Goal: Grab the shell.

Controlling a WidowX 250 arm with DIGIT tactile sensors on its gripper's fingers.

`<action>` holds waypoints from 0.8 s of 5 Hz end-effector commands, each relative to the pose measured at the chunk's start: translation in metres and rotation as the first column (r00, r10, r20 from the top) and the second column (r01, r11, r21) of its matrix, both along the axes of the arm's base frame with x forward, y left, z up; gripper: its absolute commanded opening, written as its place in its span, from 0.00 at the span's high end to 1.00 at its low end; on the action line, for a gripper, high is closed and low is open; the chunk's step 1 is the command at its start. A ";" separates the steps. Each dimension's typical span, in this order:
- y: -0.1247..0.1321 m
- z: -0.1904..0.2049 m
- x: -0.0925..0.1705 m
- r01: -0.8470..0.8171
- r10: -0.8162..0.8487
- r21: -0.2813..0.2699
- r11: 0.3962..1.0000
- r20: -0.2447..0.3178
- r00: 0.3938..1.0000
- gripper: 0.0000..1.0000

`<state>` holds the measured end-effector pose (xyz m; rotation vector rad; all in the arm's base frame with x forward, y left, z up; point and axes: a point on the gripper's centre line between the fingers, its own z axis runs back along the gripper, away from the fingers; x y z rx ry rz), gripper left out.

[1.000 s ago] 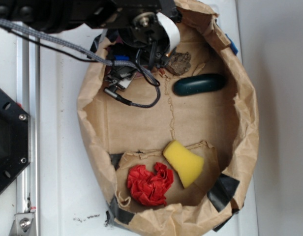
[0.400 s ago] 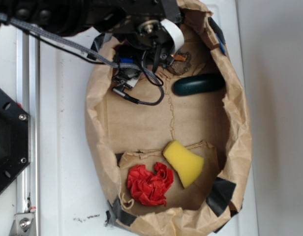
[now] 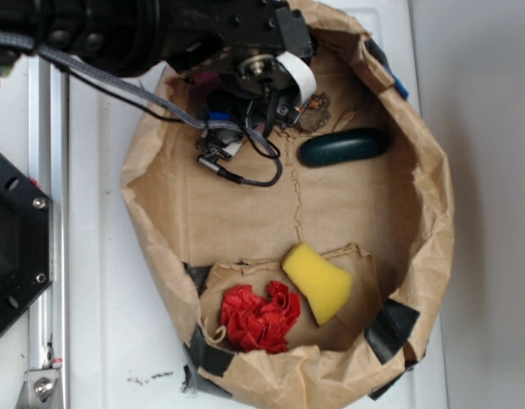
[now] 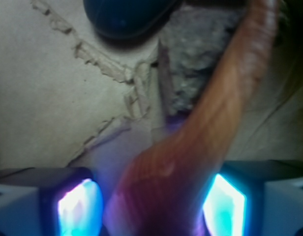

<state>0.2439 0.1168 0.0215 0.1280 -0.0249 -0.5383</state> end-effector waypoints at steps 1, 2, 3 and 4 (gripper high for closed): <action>-0.005 0.020 0.005 -0.029 0.029 -0.010 1.000 0.036 0.999 1.00; -0.010 0.034 0.001 -0.041 0.044 -0.054 0.998 0.045 0.998 1.00; -0.026 0.064 -0.005 -0.063 0.068 -0.150 0.987 0.025 0.997 1.00; -0.044 0.094 -0.006 -0.169 0.185 -0.158 0.973 0.089 0.979 1.00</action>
